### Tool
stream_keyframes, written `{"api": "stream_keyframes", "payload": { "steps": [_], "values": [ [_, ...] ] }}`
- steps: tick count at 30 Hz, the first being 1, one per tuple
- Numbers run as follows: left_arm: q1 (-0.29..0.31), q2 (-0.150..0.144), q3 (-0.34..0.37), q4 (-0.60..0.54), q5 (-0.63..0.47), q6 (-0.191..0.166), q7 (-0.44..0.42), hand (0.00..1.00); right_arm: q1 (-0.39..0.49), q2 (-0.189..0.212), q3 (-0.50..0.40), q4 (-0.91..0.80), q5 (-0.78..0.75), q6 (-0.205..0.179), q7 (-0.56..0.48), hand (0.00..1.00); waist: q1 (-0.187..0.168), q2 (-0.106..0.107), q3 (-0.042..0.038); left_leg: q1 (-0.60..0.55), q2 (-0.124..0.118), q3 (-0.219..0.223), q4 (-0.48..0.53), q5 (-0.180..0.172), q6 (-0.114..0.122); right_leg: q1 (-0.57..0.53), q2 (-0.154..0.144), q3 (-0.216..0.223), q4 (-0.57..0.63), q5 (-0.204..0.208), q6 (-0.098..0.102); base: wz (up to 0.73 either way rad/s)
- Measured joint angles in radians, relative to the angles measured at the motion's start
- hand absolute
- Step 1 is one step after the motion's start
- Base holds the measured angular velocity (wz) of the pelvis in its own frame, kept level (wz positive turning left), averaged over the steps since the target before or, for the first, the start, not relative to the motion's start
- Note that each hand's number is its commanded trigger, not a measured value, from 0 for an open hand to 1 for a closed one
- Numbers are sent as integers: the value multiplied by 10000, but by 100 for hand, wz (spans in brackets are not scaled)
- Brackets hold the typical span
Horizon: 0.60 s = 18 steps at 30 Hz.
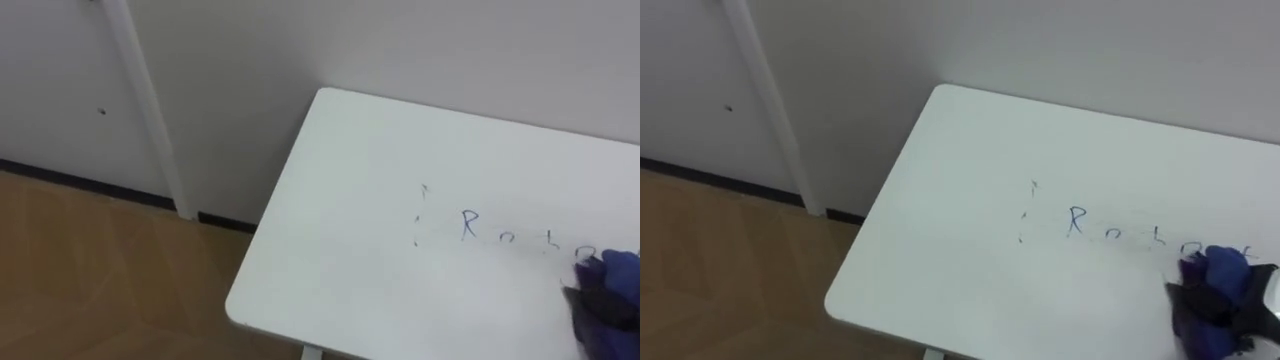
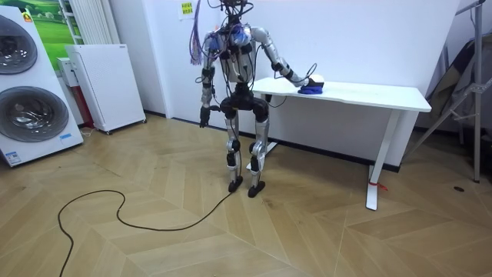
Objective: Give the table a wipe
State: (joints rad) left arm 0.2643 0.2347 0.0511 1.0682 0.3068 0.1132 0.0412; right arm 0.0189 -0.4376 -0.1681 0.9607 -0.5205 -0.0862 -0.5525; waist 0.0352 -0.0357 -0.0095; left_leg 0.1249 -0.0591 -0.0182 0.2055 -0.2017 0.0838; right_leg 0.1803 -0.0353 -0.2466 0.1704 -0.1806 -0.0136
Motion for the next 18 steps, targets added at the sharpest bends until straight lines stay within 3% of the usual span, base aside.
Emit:
{"api": "stream_keyframes", "payload": {
  "steps": [2,4,5,7,10,13,17,18],
  "values": [
    [-9,-17,-17,87,-7,-1,-129,0,-105,19,26,-271,-174,259,206,100,9,46,7,-1,0,25,9,-2,-1,-29,1,17,23,0,-1,-8],
    [-50,-25,-12,116,-15,4,-287,0,-233,21,232,-813,-494,676,555,100,59,102,94,-36,19,87,7,-6,-7,-97,4,58,41,1,-2,-13],
    [-58,-32,-17,121,-29,15,-326,0,-278,27,336,-922,-673,754,612,100,108,123,100,-38,41,155,-13,-5,-8,-148,20,157,55,3,-5,-34],
    [-196,-67,-219,120,-11,80,-353,0,-370,46,1069,-1821,-1359,1111,904,100,431,220,159,-75,108,399,-12,8,-34,-290,40,228,182,1,-42,-38],
    [-430,-85,-507,126,-6,87,-534,0,-898,224,2322,-2741,-2434,1330,1542,100,627,250,171,-170,119,372,-7,32,-71,-415,51,244,201,-8,-94,-5],
    [-724,-114,-849,138,-220,94,-529,0,-1754,632,3493,-3142,-3303,1314,2108,100,1050,295,203,-318,114,311,-7,47,-95,-633,28,193,355,-94,-129,7],
    [-996,-190,-1216,134,-297,89,-548,0,-3122,891,4419,-2871,-3572,1302,2592,100,1567,266,233,-792,91,43,254,84,-122,-987,-22,-108,523,-114,-140,25],
    [-1104,-186,-1356,151,-335,85,-551,0,-3549,984,4439,-2573,-3581,1264,2634,100,1638,342,355,-914,93,-214,383,86,-126,-1218,-78,-393,877,-160,-95,53]
  ]
}}
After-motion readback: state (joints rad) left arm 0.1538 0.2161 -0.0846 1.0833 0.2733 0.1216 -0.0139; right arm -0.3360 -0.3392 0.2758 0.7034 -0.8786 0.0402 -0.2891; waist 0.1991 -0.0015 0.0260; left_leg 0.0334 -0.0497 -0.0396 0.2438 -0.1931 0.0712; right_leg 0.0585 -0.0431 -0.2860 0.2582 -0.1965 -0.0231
